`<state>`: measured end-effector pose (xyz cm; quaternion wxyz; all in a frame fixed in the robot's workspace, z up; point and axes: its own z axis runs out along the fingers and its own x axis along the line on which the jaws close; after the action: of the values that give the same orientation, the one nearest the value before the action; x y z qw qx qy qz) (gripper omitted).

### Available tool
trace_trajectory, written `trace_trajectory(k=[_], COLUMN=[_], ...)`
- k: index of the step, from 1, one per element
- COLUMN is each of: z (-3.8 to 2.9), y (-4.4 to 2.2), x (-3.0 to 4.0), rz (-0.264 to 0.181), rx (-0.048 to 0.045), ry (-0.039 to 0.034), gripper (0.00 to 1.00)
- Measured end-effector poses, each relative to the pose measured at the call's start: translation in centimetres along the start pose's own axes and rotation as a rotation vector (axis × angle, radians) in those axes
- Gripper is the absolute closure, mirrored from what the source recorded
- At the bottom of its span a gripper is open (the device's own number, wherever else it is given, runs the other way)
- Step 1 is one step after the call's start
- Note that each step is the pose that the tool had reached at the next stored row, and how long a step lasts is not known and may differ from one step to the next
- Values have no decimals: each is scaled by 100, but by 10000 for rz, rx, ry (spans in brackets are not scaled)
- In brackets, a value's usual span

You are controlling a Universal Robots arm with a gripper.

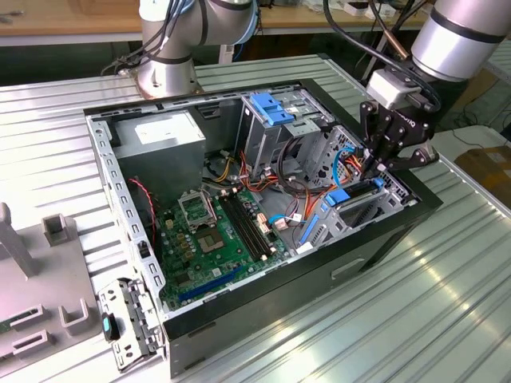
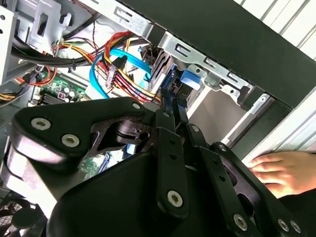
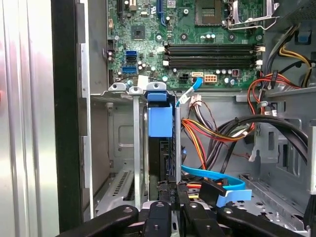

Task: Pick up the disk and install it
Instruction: 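Insert the first disk wire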

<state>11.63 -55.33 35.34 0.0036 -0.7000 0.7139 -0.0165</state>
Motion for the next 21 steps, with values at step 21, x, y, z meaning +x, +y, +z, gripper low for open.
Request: trace_trajectory(k=[21], z=[84], y=[-15], x=[32], rz=[42], rx=[-36], ry=[-244], gripper=[76])
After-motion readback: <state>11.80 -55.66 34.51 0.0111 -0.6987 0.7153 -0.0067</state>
